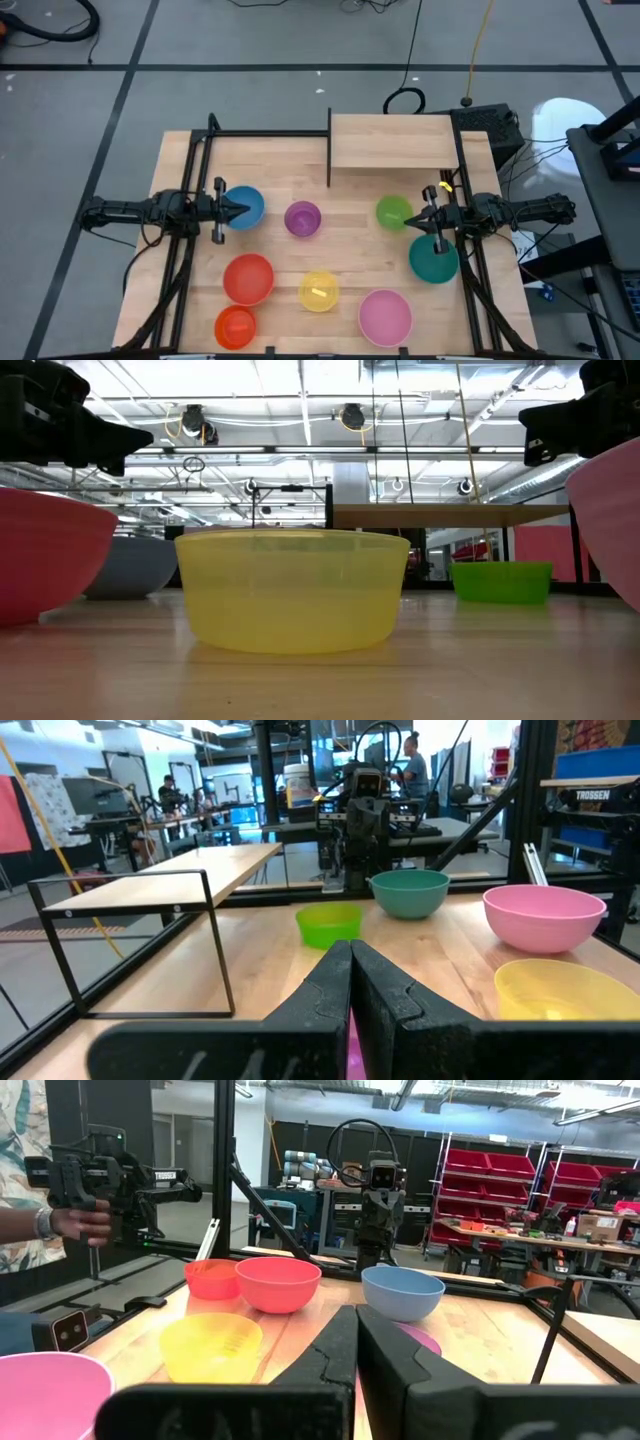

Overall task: Place and stack bowls onto a shelf
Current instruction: Put the small violet bowl on the shelf

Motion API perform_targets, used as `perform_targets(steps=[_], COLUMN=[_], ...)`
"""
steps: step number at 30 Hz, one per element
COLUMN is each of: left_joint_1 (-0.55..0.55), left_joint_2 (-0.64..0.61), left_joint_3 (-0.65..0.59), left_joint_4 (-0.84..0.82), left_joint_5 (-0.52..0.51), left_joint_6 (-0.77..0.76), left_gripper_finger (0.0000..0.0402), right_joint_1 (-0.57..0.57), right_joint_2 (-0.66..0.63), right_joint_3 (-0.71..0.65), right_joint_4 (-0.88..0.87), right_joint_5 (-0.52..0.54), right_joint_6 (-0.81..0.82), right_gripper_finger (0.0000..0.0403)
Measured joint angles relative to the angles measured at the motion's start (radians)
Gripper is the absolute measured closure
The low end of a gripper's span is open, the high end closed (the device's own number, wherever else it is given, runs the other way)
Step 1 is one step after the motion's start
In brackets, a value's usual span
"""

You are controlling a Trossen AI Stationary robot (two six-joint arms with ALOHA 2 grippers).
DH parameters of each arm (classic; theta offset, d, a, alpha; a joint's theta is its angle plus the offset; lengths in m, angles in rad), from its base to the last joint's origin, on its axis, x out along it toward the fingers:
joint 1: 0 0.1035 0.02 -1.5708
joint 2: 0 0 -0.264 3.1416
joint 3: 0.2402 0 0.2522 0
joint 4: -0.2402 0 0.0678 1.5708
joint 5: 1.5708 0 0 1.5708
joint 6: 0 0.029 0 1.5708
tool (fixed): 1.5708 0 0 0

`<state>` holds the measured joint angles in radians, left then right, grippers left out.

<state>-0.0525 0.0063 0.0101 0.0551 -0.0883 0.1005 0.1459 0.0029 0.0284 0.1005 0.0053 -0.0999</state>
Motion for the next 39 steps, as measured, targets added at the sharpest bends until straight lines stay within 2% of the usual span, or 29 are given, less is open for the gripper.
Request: perform_targets(steps=[7, 13, 20, 29, 33, 39], left_joint_1=[0.000, 0.000, 0.000, 0.000, 0.000, 0.000], left_joint_2=[0.000, 0.000, 0.000, 0.000, 0.000, 0.000], left_joint_3=[0.000, 0.000, 0.000, 0.000, 0.000, 0.000], left_joint_4=[0.000, 0.000, 0.000, 0.001, 0.001, 0.032], left_joint_5=[-0.001, -0.002, -0.002, -0.002, -0.070, -0.090], left_joint_6=[-0.033, -0.004, 0.005, -0.050, -0.059, -0.073], left_gripper_finger=[0.0394, 0.0394, 0.0394, 0.0394, 0.0394, 0.0394], right_joint_1=[0.000, 0.000, 0.000, 0.000, 0.000, 0.000], right_joint_2=[0.000, 0.000, 0.000, 0.000, 0.000, 0.000], right_joint_3=[0.000, 0.000, 0.000, 0.000, 0.000, 0.000], right_joint_4=[0.000, 0.000, 0.000, 0.000, 0.000, 0.000], right_joint_5=[0.024, 0.024, 0.024, 0.024, 0.024, 0.024], right_joint_6=[-0.002, 0.065, 0.069, 0.068, 0.057, 0.062], right_gripper_finger=[0.0401, 0.0401, 0.0401, 0.0401, 0.0401, 0.0401])
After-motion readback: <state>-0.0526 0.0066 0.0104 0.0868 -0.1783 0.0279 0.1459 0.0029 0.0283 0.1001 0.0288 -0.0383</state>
